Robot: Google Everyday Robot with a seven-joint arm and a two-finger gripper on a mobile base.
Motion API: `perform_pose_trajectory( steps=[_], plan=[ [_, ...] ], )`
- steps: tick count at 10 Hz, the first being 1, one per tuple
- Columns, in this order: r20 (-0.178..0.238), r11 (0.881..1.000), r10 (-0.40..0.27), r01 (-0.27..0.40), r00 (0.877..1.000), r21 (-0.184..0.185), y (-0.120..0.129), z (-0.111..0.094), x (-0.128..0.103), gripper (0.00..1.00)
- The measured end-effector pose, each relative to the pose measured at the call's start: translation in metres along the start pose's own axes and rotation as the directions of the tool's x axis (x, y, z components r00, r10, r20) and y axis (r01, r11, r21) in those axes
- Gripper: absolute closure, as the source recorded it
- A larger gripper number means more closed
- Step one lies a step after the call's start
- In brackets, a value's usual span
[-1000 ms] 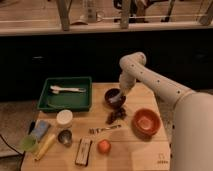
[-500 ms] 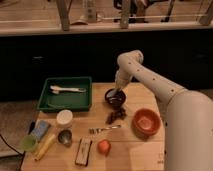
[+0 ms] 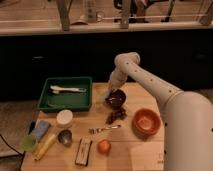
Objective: Wipe purple bowl with towel
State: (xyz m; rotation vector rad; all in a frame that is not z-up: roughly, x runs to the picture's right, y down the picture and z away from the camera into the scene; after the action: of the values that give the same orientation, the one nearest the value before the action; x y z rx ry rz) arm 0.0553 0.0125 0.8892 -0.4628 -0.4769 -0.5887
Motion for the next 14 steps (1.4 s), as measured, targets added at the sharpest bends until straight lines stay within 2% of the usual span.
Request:
perform_pose_trajectory(
  steps=[1,3,4,6,8,10,11,13,14],
  plan=[
    [0.022,1.0,-0.003,0.004,1.0,-0.024,0.015,-0.002,-0.004,1.0],
    [0.025,0.998,0.003,-0.001,1.0,-0.07,0.045,-0.015,-0.002,1.0],
    [0.009,0.995,0.02,-0.019,1.0,-0.099,0.061,-0.02,0.007,1.0],
    [-0.029,0.99,0.064,-0.067,0.998,-0.121,0.07,-0.025,0.024,1.0],
    [-0.076,0.989,0.102,-0.109,0.992,-0.102,0.063,-0.025,0.043,1.0],
    [-0.099,0.992,0.106,-0.112,0.989,-0.063,0.039,-0.021,0.054,1.0],
    [-0.098,0.995,0.088,-0.093,0.991,-0.04,0.022,-0.017,0.051,1.0],
    [-0.086,0.998,0.062,-0.064,0.994,-0.019,0.006,-0.013,0.042,1.0],
    [-0.064,1.0,0.024,-0.024,0.998,-0.006,-0.009,-0.009,0.032,1.0]
  ],
)
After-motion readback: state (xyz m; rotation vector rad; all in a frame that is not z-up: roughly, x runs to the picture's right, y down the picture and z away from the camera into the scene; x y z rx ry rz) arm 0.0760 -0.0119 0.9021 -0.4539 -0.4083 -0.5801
